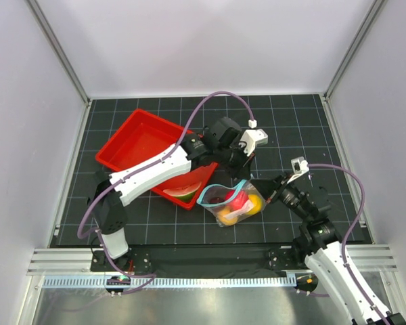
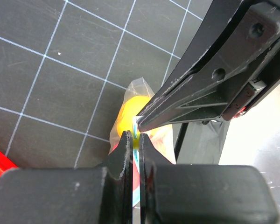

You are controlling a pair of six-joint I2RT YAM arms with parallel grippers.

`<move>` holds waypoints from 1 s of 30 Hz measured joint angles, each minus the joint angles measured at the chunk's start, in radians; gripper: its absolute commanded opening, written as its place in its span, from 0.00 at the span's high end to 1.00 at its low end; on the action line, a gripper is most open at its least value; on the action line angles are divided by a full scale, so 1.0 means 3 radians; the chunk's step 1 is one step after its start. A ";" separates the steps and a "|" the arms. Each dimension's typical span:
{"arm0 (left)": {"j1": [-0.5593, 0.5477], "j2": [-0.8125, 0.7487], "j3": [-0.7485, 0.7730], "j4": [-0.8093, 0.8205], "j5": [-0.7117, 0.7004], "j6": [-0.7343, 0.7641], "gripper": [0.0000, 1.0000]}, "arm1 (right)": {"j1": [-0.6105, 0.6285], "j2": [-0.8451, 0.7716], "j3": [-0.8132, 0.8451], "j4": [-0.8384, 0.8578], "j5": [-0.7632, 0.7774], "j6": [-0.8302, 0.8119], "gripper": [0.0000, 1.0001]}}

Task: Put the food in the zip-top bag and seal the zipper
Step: Zip the zipper food storage bag at the center of the board.

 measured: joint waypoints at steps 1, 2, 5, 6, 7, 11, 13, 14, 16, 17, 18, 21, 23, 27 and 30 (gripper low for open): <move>-0.0001 0.0000 -0.0011 0.0017 0.0001 0.0011 1.00 | 0.0005 -0.0027 0.0001 -0.0031 0.0043 0.0000 0.99; -0.0001 -0.0001 -0.0022 0.0024 0.0001 0.0017 1.00 | 0.0009 -0.0052 0.0004 -0.0070 0.0080 -0.0001 0.99; -0.0003 -0.0001 -0.0066 0.0050 0.0001 0.0039 1.00 | 0.0014 -0.0098 0.0015 -0.0179 0.0170 0.0000 0.99; -0.0003 -0.0001 -0.0085 0.0064 0.0003 0.0047 1.00 | 0.0014 -0.0108 0.0019 -0.0209 0.0193 0.0000 0.99; -0.0003 -0.0001 -0.0102 0.0075 0.0003 0.0055 1.00 | 0.0015 -0.0120 0.0019 -0.0233 0.0217 0.0000 0.99; -0.0009 -0.0005 -0.0158 0.0092 0.0009 0.0102 1.00 | 0.0018 -0.0126 0.0020 -0.0282 0.0230 -0.0014 0.89; -0.0010 -0.0009 -0.0158 0.0089 0.0019 0.0109 1.00 | 0.0018 -0.0123 0.0019 -0.0275 0.0214 -0.0023 0.66; -0.0010 -0.0017 -0.0158 0.0057 0.0023 0.0116 1.00 | 0.0013 -0.0122 0.0019 -0.0271 0.0223 -0.0024 0.62; -0.0009 -0.0031 -0.0156 -0.0008 0.0045 0.0128 1.00 | 0.0000 -0.0122 0.0019 -0.0266 0.0235 -0.0074 0.59; -0.0010 -0.0036 -0.0148 -0.0046 0.0061 0.0145 1.00 | -0.0008 -0.0123 0.0019 -0.0259 0.0235 -0.0089 0.59; -0.0009 -0.0036 -0.0127 -0.0093 0.0076 0.0172 0.99 | -0.0009 -0.0123 0.0019 -0.0248 0.0235 -0.0098 0.59; -0.0015 -0.0034 0.0004 -0.0284 0.0103 0.0257 1.00 | -0.0009 -0.0122 0.0019 -0.0233 0.0212 -0.0128 0.57; -0.0028 -0.0034 0.0140 -0.0423 0.0111 0.0332 1.00 | -0.0009 -0.0120 0.0019 -0.0182 0.0142 -0.0131 0.53; -0.0066 -0.0033 0.0364 -0.0640 0.0116 0.0473 1.00 | -0.0010 -0.0084 0.0018 0.0027 -0.0041 -0.0125 0.44; -0.0080 -0.0033 0.0420 -0.0734 0.0128 0.0561 1.00 | -0.0011 -0.0085 0.0008 0.0167 -0.0161 -0.0127 0.42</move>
